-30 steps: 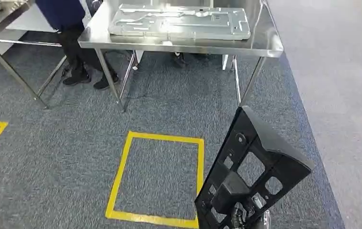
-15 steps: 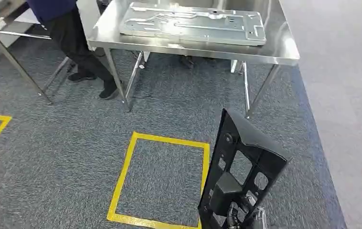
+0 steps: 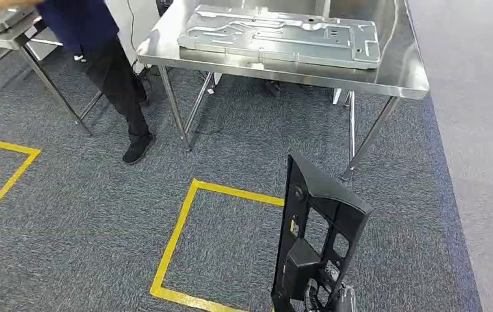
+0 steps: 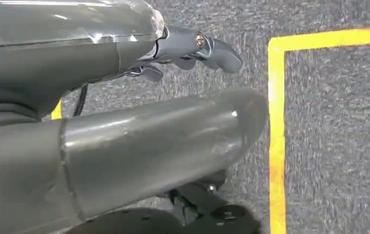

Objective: Take the parts from the cabinet and place them on the table.

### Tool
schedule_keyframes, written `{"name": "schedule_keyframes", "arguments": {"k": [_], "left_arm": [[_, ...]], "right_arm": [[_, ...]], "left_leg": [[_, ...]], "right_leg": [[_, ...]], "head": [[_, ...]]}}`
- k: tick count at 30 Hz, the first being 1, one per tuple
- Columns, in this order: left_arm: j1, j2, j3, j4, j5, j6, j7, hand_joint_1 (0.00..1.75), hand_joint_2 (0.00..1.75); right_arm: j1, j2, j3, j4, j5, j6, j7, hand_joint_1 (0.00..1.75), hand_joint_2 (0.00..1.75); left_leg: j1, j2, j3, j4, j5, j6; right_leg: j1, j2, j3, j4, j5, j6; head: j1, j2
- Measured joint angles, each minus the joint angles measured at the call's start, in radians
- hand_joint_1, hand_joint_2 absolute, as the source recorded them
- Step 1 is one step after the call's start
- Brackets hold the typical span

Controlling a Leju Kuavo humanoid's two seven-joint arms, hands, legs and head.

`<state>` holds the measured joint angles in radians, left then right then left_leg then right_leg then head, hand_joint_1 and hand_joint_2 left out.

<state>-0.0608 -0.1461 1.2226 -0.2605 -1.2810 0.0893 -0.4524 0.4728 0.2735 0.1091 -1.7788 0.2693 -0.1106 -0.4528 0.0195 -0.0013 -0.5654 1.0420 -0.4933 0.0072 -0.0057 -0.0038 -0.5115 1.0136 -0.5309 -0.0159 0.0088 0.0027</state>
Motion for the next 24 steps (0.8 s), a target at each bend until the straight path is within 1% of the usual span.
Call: {"name": "schedule_keyframes", "arguments": {"k": [1,3,4,5,6,7,8,9,10,11,12,13,14,15,16,17,19,20,21,22,23,24], "left_arm": [[-0.002,0.0,0.0,0.0,-0.001,0.0,0.001,0.0,0.0],[-0.001,0.0,0.0,0.0,-0.001,0.0,0.001,0.0,0.0],[0.001,0.0,0.0,0.0,-0.004,0.0,0.002,0.0,0.0],[0.001,-0.001,0.001,0.0,-0.007,-0.001,0.002,0.0,0.0],[0.001,-0.001,0.001,0.0,-0.007,-0.002,0.002,0.0,0.0],[0.0,-0.002,0.001,0.0,-0.008,-0.002,0.002,0.0,0.0],[-0.002,-0.002,0.001,0.0,-0.008,-0.002,0.002,0.0,0.0],[-0.002,-0.002,0.001,0.0,-0.008,-0.002,0.002,0.0,0.0],[-0.001,-0.002,0.001,0.0,-0.008,-0.002,0.002,0.0,0.0],[0.0,-0.002,0.002,0.0,-0.008,-0.002,0.002,0.0,0.0],[0.0,-0.002,0.002,0.0,-0.008,-0.002,0.002,0.0,0.0],[-0.001,-0.002,0.002,0.0,-0.008,-0.002,0.001,0.0,0.0],[-0.001,-0.002,0.002,0.0,-0.008,-0.002,0.0,0.0,0.0],[-0.001,-0.003,0.002,0.0,-0.008,-0.003,0.0,0.0,0.0],[-0.002,-0.003,0.002,0.0,-0.008,-0.003,0.0,0.0,0.0],[-0.003,-0.003,0.002,0.0,-0.008,-0.003,0.0,0.0,0.0],[-0.002,-0.003,0.003,0.0,-0.008,-0.006,-0.006,0.0,0.0],[-0.002,-0.003,0.004,0.0,-0.008,-0.009,-0.011,0.0,0.0],[-0.002,-0.001,0.005,0.0,-0.008,-0.01,-0.016,0.0,0.0],[-0.004,-0.001,0.005,0.0,-0.007,-0.011,-0.018,0.0,0.0],[-0.004,-0.001,0.006,0.0,-0.006,-0.014,-0.019,0.0,0.0],[-0.004,0.0,0.006,0.0,-0.007,-0.017,-0.019,0.0,0.0]], "right_arm": [[-0.001,-0.001,0.0,0.0,0.0,-0.002,0.001,1.75,1.75],[0.001,-0.002,0.0,0.0,0.004,-0.009,0.003,1.75,1.75],[0.001,-0.002,0.001,0.0,0.007,-0.014,0.005,1.75,1.75],[0.001,-0.002,0.002,-0.001,0.009,-0.016,0.008,1.75,1.75],[0.003,-0.002,0.002,-0.001,0.007,-0.014,0.011,1.75,1.75],[0.002,-0.003,0.002,-0.001,0.003,-0.011,0.011,1.75,1.75],[0.002,-0.003,0.002,-0.001,0.002,-0.01,0.012,1.75,1.75],[0.004,-0.003,0.002,0.0,0.001,-0.008,0.013,1.75,1.75],[0.005,-0.005,0.002,0.0,0.001,-0.007,0.014,1.75,1.75],[0.005,-0.006,0.002,0.0,-0.001,-0.005,0.014,1.75,1.75],[0.006,-0.008,0.002,0.0,-0.002,-0.003,0.014,1.75,1.75],[0.006,-0.009,0.002,0.0,-0.002,0.0,0.014,1.75,1.75],[0.006,-0.01,0.002,0.0,-0.002,0.0,0.013,1.75,1.75],[0.006,-0.01,0.002,0.0,-0.002,0.0,0.011,1.75,1.75],[0.004,-0.011,0.002,0.0,-0.002,-0.001,0.011,1.75,1.75],[0.006,-0.011,0.003,0.0,-0.002,-0.001,0.009,1.75,1.75],[0.007,-0.012,0.005,0.0,0.001,-0.003,0.006,1.75,1.75],[0.007,-0.012,0.006,0.0,0.005,-0.007,0.002,1.75,1.75],[0.007,-0.012,0.009,-0.002,0.008,-0.013,-0.002,1.75,1.75],[0.007,-0.012,0.01,-0.004,0.009,-0.018,-0.005,1.75,1.75],[0.007,-0.012,0.012,-0.006,0.011,-0.019,-0.007,1.75,1.75],[0.007,-0.012,0.013,-0.006,0.016,-0.023,-0.009,1.75,1.75]], "left_leg": [[-0.007,0.0,0.006,-0.013,-0.003,0.001],[-0.008,-0.004,0.001,-0.009,-0.003,0.005],[-0.01,-0.007,0.001,-0.01,-0.003,0.009],[0.002,-0.01,0.007,-0.023,0.003,0.017],[0.003,-0.011,0.011,-0.029,0.006,0.024],[0.004,-0.011,0.012,-0.03,0.007,0.031],[0.004,-0.014,0.011,-0.03,0.007,0.032],[0.003,-0.016,0.01,-0.029,0.006,0.033],[0.003,-0.016,0.01,-0.029,0.006,0.033],[0.003,-0.018,0.011,-0.029,0.005,0.033],[0.003,-0.021,0.014,-0.029,0.004,0.032],[0.003,-0.025,0.017,-0.028,0.002,0.03],[0.003,-0.028,0.021,-0.028,0.0,0.027],[0.003,-0.029,0.023,-0.028,-0.002,0.023],[-0.003,-0.03,0.021,-0.025,-0.005,0.016],[-0.001,-0.031,0.019,-0.027,-0.004,0.009],[0.0,-0.03,0.018,-0.035,-0.009,-0.005],[0.001,-0.031,0.023,-0.038,-0.012,-0.012],[0.005,-0.022,0.024,-0.016,-0.017,-0.016],[0.002,-0.013,0.003,0.026,-0.045,-0.017],[0.002,-0.01,-0.037,0.104,-0.089,-0.019],[0.003,-0.008,-0.079,0.185,-0.126,-0.021]], "right_leg": [[0.008,0.0,-0.002,0.009,-0.004,0.006],[0.006,-0.002,-0.003,0.004,-0.002,0.013],[0.005,-0.004,0.001,-0.001,-0.001,0.018],[0.008,-0.006,0.002,0.002,-0.008,0.026],[0.004,-0.002,0.0,0.02,-0.023,0.031],[0.003,0.0,-0.024,0.068,-0.055,0.034],[0.0,0.001,-0.064,0.148,-0.096,0.038],[-0.003,0.001,-0.106,0.228,-0.129,0.042],[-0.005,0.001,-0.143,0.294,-0.147,0.045],[-0.007,0.001,-0.16,0.315,-0.135,0.047],[-0.01,0.001,-0.152,0.284,-0.099,0.049],[-0.012,0.001,-0.118,0.206,-0.044,0.047],[-0.013,0.002,-0.076,0.113,0.006,0.044],[-0.013,0.008,-0.04,0.027,0.036,0.039],[-0.005,0.012,-0.033,0.008,0.022,0.035],[-0.005,0.013,-0.036,0.01,0.025,0.031],[0.0,0.013,-0.037,0.008,0.017,0.019],[-0.003,0.012,-0.033,0.001,0.019,0.012],[-0.01,0.008,-0.022,-0.01,0.026,0.005],[-0.01,0.007,-0.018,-0.012,0.024,-0.004],[-0.008,0.001,-0.015,-0.012,0.021,-0.008],[-0.006,-0.002,-0.012,-0.012,0.018,-0.012]], "head": [[0.0,0.0],[0.0,0.0],[0.0,0.0],[0.0,0.0],[0.0,0.0],[0.0,0.0],[0.0,0.0],[0.0,0.0],[0.0,0.0],[0.0,0.0],[0.0,0.0],[0.0,0.0],[0.0,0.0],[0.0,0.0],[0.0,0.0],[0.0,0.0],[0.0,0.0],[0.0,0.0],[0.0,0.0],[0.0,0.0],[-0.001,0.0],[0.0,0.0]]}}
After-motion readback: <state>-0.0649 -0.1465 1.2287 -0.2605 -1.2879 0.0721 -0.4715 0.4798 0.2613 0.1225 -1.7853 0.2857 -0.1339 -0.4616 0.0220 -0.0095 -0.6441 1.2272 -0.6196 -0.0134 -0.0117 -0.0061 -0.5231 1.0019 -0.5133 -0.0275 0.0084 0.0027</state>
